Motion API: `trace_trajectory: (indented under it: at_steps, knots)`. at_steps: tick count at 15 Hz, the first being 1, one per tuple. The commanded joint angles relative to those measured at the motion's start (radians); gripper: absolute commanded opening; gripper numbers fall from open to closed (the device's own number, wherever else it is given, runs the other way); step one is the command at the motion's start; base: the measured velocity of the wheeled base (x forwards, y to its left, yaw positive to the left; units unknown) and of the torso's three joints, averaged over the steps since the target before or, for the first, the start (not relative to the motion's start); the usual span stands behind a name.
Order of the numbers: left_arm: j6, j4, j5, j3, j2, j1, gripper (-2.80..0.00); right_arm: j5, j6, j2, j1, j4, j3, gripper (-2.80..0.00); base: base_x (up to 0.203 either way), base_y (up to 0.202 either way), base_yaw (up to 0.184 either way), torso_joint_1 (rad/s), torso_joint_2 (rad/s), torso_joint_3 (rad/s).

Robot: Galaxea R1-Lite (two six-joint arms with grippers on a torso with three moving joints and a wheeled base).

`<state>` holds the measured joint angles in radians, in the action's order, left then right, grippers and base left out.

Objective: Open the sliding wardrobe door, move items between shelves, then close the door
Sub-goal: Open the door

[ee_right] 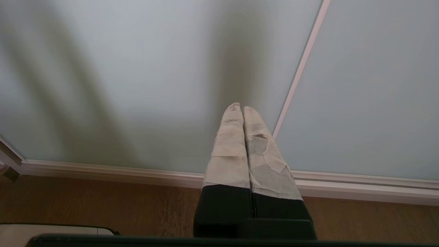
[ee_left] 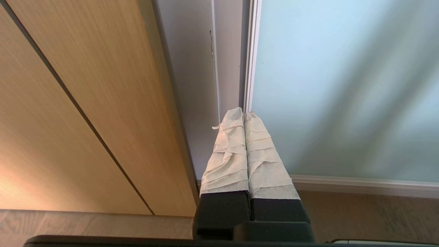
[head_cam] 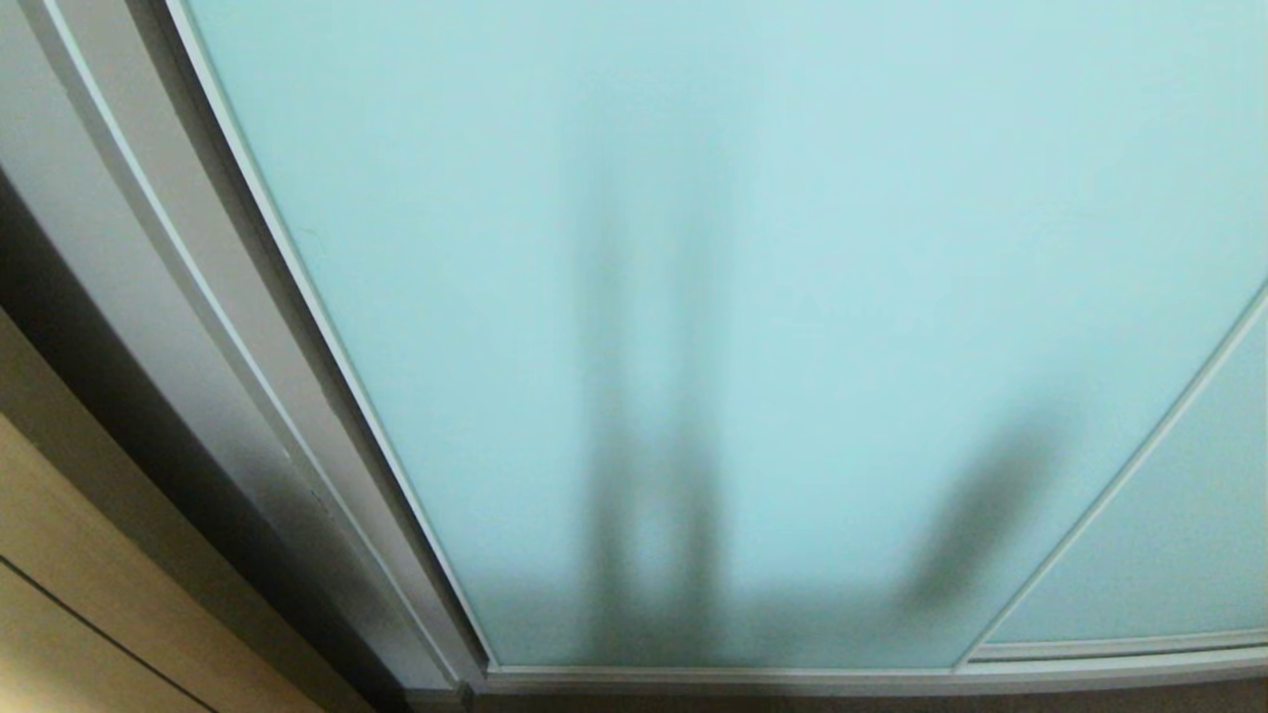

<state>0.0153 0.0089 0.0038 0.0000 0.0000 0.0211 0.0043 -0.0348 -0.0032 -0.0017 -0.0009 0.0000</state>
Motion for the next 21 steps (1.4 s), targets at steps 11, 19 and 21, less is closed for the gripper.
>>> trace_trajectory:
  at_steps: [11,19,21]
  knots:
    - [0.0,0.0,0.001,0.002,0.002,0.0,-2.8,0.001,0.0,0.002,0.0,-0.001,0.0,-2.8,0.0,0.0,0.0,0.0,0.0,0.0]
    - [0.032,0.003,-0.002,0.002,0.003,0.0,-2.8,0.0,0.0,0.002,0.0,-0.001,0.0,-2.8,0.0,0.0,0.0,0.0,0.0,0.0]
    - [0.037,-0.005,-0.002,-0.007,0.003,0.0,-2.8,0.0,0.0,0.002,0.0,-0.001,0.0,-2.8,0.0,0.0,0.0,0.0,0.0,0.0]
